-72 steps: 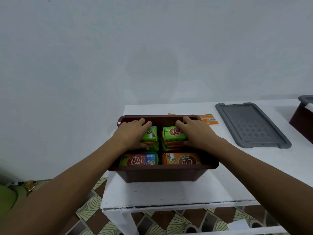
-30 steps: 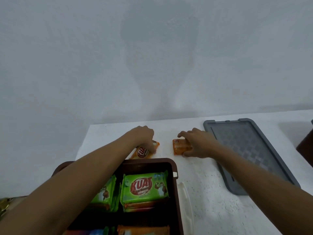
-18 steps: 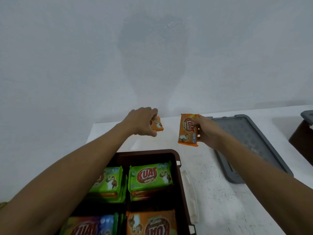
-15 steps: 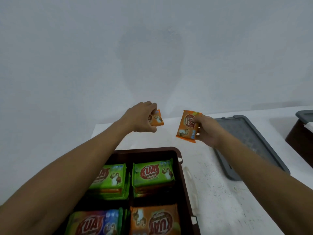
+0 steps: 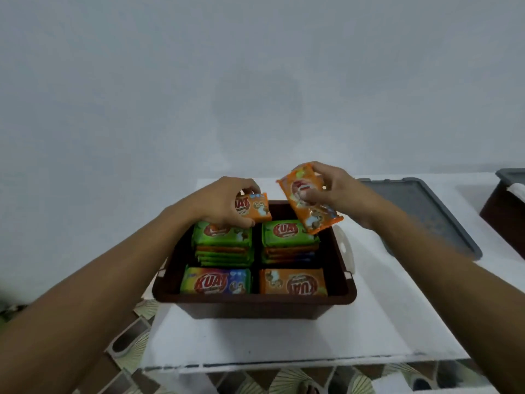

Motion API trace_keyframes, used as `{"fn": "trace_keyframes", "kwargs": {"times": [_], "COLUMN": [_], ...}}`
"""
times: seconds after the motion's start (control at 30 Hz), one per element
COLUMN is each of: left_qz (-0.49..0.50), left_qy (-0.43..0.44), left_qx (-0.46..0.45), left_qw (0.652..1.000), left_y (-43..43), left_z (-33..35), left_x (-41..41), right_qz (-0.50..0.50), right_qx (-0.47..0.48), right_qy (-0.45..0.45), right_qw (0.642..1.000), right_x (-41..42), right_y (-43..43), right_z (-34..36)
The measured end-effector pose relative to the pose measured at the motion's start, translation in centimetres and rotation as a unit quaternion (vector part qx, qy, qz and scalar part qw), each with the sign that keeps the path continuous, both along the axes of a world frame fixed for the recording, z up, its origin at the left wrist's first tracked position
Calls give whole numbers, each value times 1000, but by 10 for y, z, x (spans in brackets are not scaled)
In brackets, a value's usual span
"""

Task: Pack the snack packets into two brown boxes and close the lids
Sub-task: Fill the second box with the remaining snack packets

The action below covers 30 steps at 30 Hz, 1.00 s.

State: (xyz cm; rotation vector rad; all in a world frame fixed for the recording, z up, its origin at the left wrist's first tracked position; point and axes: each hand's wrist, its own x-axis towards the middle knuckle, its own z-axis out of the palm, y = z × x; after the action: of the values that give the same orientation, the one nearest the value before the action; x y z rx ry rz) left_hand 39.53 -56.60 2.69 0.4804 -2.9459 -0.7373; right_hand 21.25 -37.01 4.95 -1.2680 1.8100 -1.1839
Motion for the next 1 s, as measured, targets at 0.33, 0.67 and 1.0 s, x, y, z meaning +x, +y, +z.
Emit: {"fn": "trace_keyframes", "kwargs": {"times": [0.33,0.67,1.0], "left_qz": [-70,-62,-73], "left_qy": [-162,-122,-129], "left_qx": [-4,-57,-38], "left_qw": [984,989,988], "left_y": [42,42,68], "left_z": [-19,-31,-29], "left_x": [60,68,57], "right_qz": [282,138,144], "right_qx": [193,235,217], "right_qy": [310,561,572], "right_qw": [887,782,778], "right_x": [46,63,38], "right_y": [7,13,24], "right_z": [-39,-62,-71]}}
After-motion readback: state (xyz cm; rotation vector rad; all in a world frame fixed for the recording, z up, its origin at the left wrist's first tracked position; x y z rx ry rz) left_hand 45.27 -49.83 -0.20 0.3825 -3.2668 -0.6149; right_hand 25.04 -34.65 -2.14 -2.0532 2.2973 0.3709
